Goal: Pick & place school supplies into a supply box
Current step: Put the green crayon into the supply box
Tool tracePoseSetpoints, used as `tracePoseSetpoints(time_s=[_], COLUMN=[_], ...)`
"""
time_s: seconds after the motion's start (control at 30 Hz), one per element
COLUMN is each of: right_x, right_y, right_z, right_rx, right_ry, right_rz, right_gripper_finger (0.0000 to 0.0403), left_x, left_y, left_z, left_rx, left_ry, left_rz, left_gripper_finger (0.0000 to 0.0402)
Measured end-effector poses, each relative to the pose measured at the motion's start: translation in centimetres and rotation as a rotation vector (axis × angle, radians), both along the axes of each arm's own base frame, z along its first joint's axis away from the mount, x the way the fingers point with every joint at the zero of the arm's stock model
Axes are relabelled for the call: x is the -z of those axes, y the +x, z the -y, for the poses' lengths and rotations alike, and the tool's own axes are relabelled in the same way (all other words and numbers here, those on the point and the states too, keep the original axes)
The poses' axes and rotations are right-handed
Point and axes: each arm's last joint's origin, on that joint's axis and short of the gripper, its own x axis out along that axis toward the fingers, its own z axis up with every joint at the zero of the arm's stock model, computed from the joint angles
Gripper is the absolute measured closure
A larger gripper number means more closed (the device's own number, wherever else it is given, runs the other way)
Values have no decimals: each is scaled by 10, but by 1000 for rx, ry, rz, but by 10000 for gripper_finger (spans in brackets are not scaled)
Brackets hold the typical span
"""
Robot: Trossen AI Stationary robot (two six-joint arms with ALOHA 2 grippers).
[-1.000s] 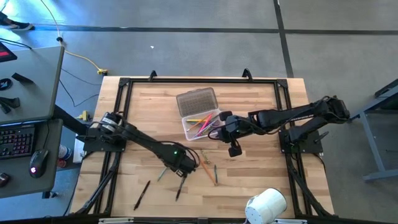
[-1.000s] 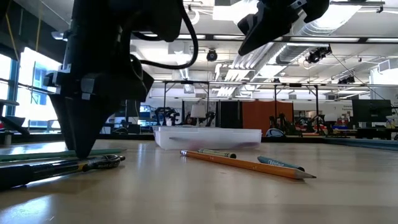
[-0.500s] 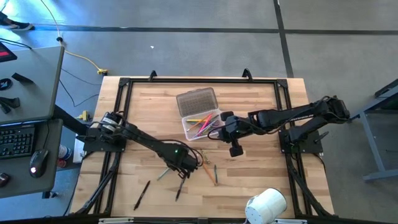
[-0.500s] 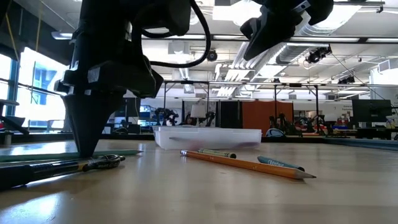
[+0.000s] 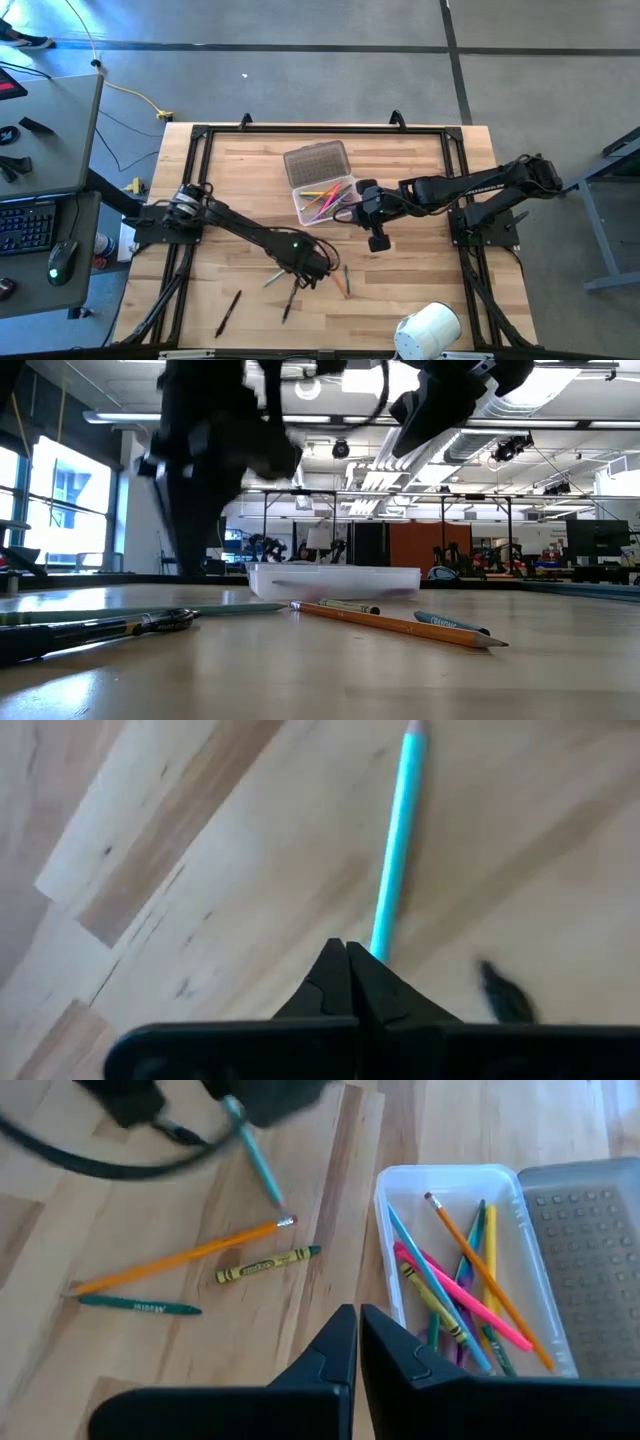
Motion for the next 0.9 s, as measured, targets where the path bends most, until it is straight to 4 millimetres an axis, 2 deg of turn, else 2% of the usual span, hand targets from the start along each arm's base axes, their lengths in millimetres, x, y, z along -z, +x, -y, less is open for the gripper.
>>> tracePoseSetpoints(time_s=[0.13, 0.23, 0.37, 0.47, 0.57, 0.67, 0.77, 0.9], right_x=[1, 3, 6, 22, 43, 58, 61, 59], right_y=[-1, -4, -7, -9, -11, -12, -15, -12], right_z=[-1, -5, -18, -32, -44, -51, -53, -54], right_rx=[35, 32, -30, -127, -201, -234, -236, -223], right_ry=[31, 34, 18, -12, -12, 45, 82, 115], right_rz=[-16, -44, -60, -9, 110, 305, 471, 513], right_gripper_finger=[402, 402, 402, 402, 402, 402, 402, 402], left_x=[-34, -52, -53, -45, -42, -46, -56, -70], left_y=[2, 5, 7, 5, -1, -9, -21, -38], left_z=[-1, -6, -5, 9, 30, 47, 59, 66], left_rx=[56, 82, 111, 131, 163, 151, 130, 76], left_ry=[58, 80, 75, -37, -101, -107, -62, 98], left_rz=[-23, -31, -3, -4, -2, -7, -44, -88], left_gripper_finger=[369, 373, 378, 358, 330, 314, 315, 334])
